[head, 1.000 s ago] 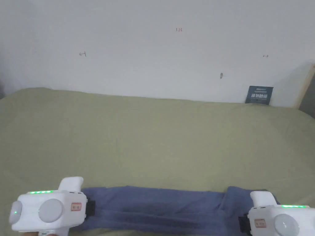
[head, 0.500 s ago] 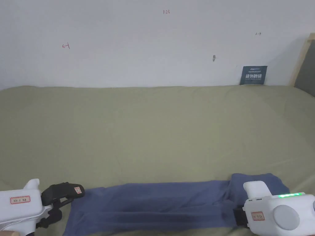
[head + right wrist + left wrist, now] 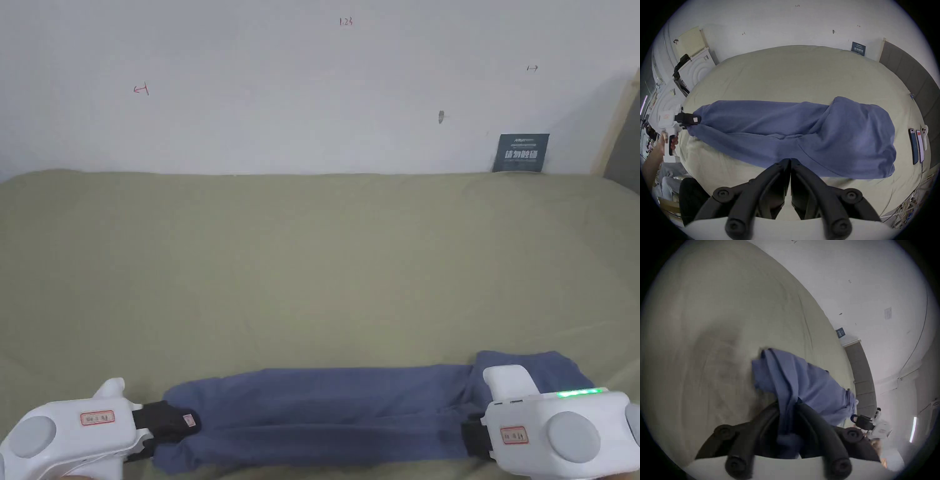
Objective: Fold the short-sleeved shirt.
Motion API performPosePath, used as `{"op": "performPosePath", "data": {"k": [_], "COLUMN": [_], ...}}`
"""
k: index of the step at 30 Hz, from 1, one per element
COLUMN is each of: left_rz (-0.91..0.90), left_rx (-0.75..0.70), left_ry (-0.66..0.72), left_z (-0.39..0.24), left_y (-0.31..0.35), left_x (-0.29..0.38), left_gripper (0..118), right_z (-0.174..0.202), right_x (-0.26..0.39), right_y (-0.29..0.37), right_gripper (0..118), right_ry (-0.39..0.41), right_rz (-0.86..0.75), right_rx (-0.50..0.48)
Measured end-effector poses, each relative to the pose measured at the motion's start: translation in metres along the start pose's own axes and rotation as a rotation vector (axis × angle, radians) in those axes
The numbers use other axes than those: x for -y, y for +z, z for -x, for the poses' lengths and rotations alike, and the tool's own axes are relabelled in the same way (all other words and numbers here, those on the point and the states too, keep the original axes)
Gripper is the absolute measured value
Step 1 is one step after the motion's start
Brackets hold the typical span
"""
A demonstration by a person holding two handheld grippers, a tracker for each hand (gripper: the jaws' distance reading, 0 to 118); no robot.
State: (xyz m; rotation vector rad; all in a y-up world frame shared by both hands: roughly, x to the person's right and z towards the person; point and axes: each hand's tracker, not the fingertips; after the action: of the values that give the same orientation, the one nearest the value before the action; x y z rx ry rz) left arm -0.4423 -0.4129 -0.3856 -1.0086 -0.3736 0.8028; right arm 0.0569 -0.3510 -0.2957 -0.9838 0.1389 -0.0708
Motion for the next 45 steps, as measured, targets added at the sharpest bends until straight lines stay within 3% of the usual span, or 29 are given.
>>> {"op": "performPosePath", "data": {"k": [5,9,16,26,27,28,30,31,33,35,36,38,39,42,45], "left_rz": [-0.073,-0.086,0.060,0.224,0.229,0.206,0.133,0.099,0.056,0.034,0.033,0.053,0.074,0.175,0.206], "left_rx": [-0.042,0.040,0.087,0.087,0.084,0.072,0.128,0.178,0.227,0.222,0.176,0.065,0.043,0.157,0.139], "left_ry": [-0.183,-0.348,-0.592,-0.514,-0.499,-0.461,-0.397,-0.346,-0.251,-0.227,-0.234,-0.286,-0.293,-0.266,-0.315], "left_z": [-0.053,-0.126,-0.224,-0.237,-0.233,-0.234,-0.224,-0.217,-0.204,-0.190,-0.186,-0.183,-0.180,-0.179,-0.197], "left_y": [0.018,0.018,-0.072,-0.182,-0.183,-0.180,-0.166,-0.155,-0.139,-0.131,-0.133,-0.141,-0.146,-0.169,-0.204], "left_x": [-0.008,-0.004,0.033,0.085,0.084,0.088,0.082,0.077,0.069,0.062,0.060,0.062,0.066,0.088,0.116], "left_gripper": [8,8,8,9,18,41,102,105,101,89,70,16,8,2,2], "right_z": [-0.007,-0.023,-0.051,-0.080,-0.082,-0.084,-0.088,-0.088,-0.090,-0.089,-0.088,-0.088,-0.088,-0.087,-0.084], "right_x": [0.000,-0.003,0.004,0.013,0.014,0.015,0.017,0.018,0.020,0.022,0.022,0.024,0.025,0.027,0.028], "right_y": [0.011,0.019,0.027,0.026,0.026,0.026,0.027,0.028,0.029,0.029,0.030,0.033,0.034,0.036,0.039], "right_gripper": [7,7,7,7,7,7,7,7,7,7,7,7,7,7,7], "right_ry": [0.023,0.011,-0.033,-0.078,-0.079,-0.081,-0.090,-0.096,-0.102,-0.099,-0.100,-0.109,-0.114,-0.128,-0.124], "right_rz": [-0.009,-0.030,-0.043,-0.031,-0.031,-0.032,-0.036,-0.036,-0.036,-0.035,-0.034,-0.043,-0.048,-0.055,-0.057], "right_rx": [0.009,0.022,0.030,0.048,0.051,0.052,0.050,0.047,0.042,0.041,0.041,0.029,0.024,0.020,0.023]}}
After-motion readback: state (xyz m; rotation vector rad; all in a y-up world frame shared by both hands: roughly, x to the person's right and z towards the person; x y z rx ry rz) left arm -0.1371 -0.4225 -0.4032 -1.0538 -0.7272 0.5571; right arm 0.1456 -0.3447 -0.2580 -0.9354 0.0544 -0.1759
